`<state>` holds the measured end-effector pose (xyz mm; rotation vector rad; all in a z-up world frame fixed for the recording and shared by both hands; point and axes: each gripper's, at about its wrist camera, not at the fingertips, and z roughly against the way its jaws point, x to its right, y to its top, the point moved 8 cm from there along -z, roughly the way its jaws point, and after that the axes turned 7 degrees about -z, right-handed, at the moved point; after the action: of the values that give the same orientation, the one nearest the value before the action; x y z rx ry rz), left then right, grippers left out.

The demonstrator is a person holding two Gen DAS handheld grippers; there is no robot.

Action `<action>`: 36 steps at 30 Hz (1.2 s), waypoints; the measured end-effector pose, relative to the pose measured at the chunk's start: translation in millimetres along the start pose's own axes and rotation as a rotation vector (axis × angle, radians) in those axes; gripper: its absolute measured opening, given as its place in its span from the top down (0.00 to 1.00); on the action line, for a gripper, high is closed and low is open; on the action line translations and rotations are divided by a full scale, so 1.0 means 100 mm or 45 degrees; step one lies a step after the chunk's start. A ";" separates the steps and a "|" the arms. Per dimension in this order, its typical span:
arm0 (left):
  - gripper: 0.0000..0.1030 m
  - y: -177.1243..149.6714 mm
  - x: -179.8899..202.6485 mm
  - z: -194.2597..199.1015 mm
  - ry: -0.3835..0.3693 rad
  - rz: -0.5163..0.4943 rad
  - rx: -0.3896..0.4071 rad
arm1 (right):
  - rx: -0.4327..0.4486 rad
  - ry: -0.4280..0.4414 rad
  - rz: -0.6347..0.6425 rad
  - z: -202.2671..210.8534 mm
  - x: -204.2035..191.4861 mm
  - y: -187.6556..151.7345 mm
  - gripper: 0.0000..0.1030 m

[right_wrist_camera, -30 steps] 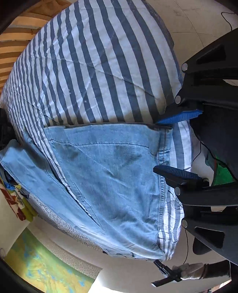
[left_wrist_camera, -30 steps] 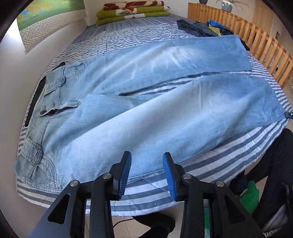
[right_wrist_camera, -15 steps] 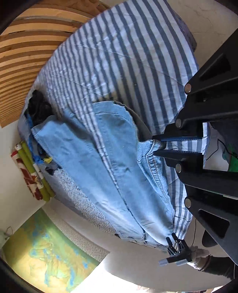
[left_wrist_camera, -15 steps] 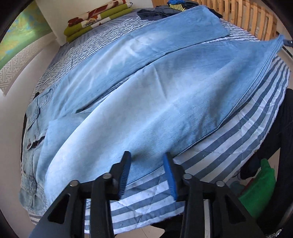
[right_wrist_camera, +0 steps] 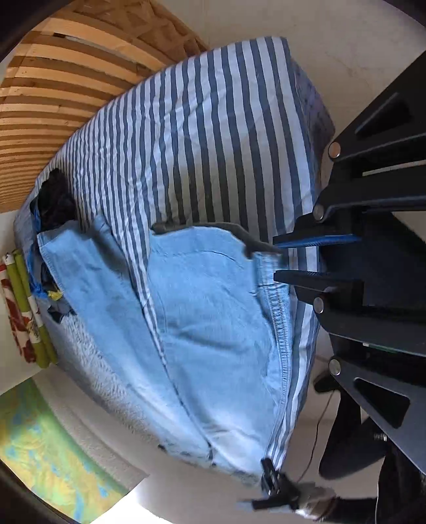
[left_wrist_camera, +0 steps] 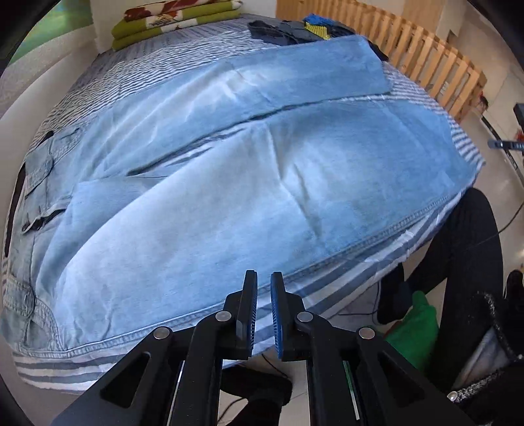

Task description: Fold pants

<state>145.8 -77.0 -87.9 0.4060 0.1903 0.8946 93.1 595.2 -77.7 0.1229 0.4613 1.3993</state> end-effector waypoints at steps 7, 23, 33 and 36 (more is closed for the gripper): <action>0.78 0.23 -1.45 0.31 0.194 0.369 0.115 | 0.062 0.144 0.291 -0.09 -1.27 0.59 0.87; 0.64 -1.33 -3.52 1.21 0.466 1.146 0.243 | 0.013 0.260 0.501 -0.85 -2.43 0.54 0.86; 0.53 -1.83 -3.40 0.87 0.413 1.304 0.224 | 0.046 0.034 -0.278 -0.28 -0.20 -0.10 0.85; 0.52 -1.84 -3.40 0.81 0.387 1.351 0.233 | 0.039 0.105 -0.446 -0.25 0.09 -0.31 0.83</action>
<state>94.9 -469.0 -94.1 0.5449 0.3459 1.9973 112.7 593.9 -113.7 0.0074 0.5447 1.0568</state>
